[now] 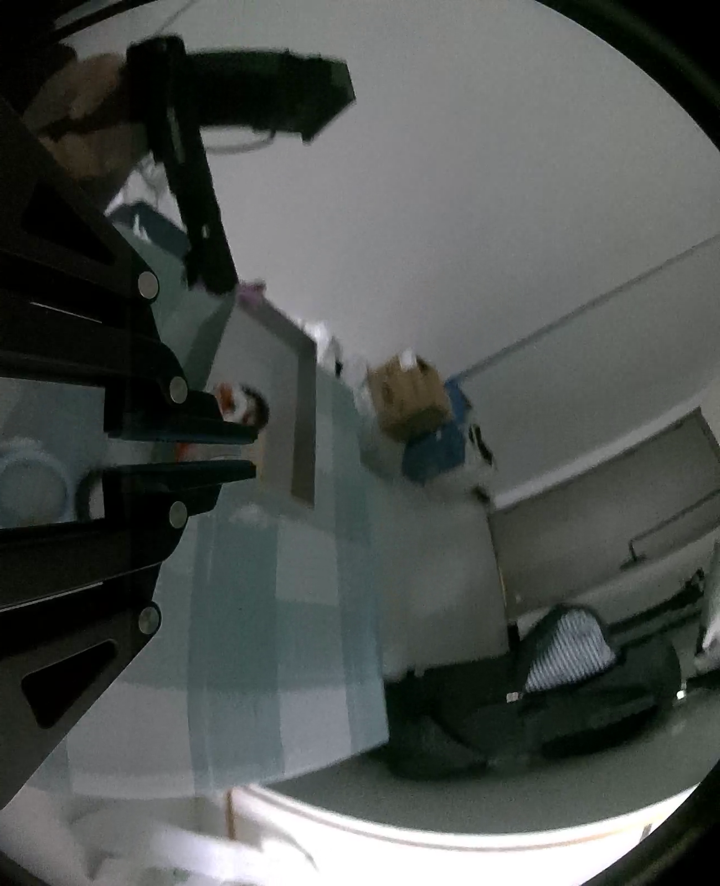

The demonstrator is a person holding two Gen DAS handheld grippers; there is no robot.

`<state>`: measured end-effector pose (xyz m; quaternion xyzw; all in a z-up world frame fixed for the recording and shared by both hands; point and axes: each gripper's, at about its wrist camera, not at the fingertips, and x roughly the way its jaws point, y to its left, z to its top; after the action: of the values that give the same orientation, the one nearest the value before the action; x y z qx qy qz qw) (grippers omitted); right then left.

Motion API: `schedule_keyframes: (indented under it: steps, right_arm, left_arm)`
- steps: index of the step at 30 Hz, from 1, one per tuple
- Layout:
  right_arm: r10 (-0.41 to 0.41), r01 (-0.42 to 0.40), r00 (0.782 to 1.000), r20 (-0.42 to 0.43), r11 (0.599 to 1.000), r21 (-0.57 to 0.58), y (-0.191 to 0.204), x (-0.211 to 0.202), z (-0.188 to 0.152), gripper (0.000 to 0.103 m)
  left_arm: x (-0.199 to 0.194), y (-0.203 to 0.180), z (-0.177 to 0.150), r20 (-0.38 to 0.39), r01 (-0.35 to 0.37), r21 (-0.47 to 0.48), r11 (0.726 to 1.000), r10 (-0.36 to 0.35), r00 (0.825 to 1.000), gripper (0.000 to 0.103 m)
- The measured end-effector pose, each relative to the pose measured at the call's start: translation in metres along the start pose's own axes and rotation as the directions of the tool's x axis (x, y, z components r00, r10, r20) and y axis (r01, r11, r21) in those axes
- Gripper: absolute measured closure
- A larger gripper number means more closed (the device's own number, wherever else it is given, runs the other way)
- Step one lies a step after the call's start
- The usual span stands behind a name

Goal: Organize jewelry
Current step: 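Carry the purple ring into the box with the left gripper while the right gripper drops the charm there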

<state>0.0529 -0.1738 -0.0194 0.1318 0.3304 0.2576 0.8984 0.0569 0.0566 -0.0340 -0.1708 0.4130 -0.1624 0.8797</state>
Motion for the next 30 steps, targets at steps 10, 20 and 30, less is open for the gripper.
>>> schedule_keyframes:
  steps: [10,20,30]
  right_arm:
    - [0.088,-0.087,0.995,-0.048,0.996,0.019,0.011,0.023,0.019,0.098]
    - [0.134,-0.132,0.987,-0.086,0.991,0.030,0.009,0.062,0.043,0.098]
    - [0.169,-0.162,0.979,-0.117,0.984,0.069,-0.006,0.093,0.052,0.098]
  left_arm:
    - [0.008,-0.006,0.012,0.003,-0.009,0.021,1.000,0.009,1.000,0.055]
    - [0.027,0.003,0.026,-0.020,-0.020,0.000,1.000,0.020,1.000,0.055]
    - [0.047,0.006,0.034,-0.068,-0.032,0.018,0.999,0.033,0.997,0.055]
